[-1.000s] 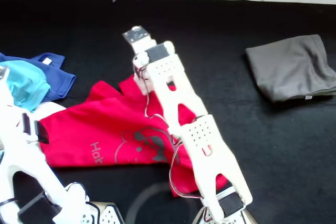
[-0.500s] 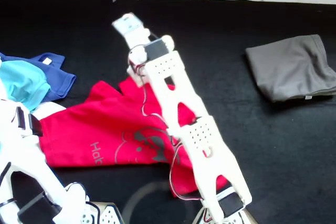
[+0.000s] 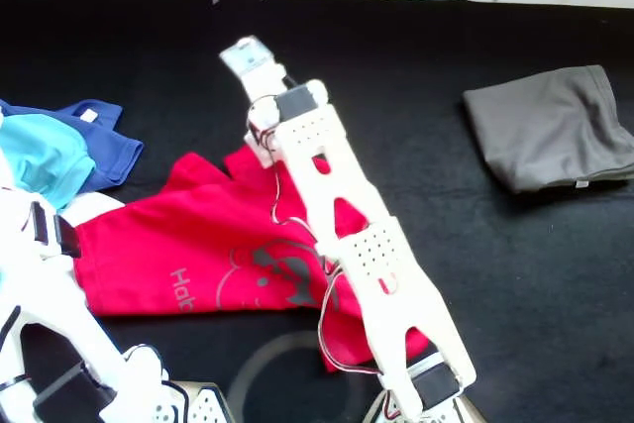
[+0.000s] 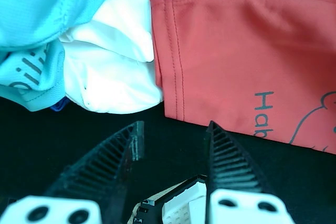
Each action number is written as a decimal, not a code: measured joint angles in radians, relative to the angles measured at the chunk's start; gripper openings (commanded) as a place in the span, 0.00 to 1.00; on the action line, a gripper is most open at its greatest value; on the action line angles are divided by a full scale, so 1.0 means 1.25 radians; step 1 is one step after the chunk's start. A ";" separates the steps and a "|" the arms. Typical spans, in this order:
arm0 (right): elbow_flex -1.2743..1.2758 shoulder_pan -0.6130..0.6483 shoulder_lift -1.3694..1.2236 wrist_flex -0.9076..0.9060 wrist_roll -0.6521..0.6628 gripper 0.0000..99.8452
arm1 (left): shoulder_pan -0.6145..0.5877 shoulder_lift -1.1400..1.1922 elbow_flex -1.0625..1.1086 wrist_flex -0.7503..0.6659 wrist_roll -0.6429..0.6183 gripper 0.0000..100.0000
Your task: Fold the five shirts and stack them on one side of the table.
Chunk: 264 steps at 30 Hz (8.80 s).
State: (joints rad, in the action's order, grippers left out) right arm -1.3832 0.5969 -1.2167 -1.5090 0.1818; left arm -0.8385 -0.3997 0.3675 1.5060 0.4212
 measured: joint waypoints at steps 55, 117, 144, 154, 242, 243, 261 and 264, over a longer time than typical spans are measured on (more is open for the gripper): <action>1.115 -0.368 1.000 0.045 0.050 0.01 | 0.673 1.323 -1.565 0.092 -0.301 0.20; 0.941 -0.473 1.205 0.425 0.164 0.01 | 0.671 0.652 -1.398 0.198 -0.226 0.01; 0.433 -0.474 1.215 0.311 0.166 0.01 | 0.571 0.142 -1.140 0.199 -0.162 0.01; 0.189 -0.474 1.225 -0.031 0.166 0.01 | 0.562 -0.059 -0.977 0.199 -0.162 0.01; 0.620 -0.447 0.721 -0.195 0.060 0.01 | 0.549 0.667 -0.824 0.206 -0.133 0.01; 0.668 -0.447 0.761 -0.195 0.060 0.01 | 0.549 0.633 -0.768 0.206 -0.126 0.01; 1.712 -0.481 1.338 0.153 0.128 0.01 | 0.540 0.308 -0.037 -0.016 -0.095 0.01; 1.760 -0.481 1.361 0.155 0.155 0.01 | 0.540 0.290 0.023 -0.039 -0.095 0.01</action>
State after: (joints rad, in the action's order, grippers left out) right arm 0.8170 -0.0046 0.4849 -1.3157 0.3751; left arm -0.1634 -0.0376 0.3966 1.4569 0.3030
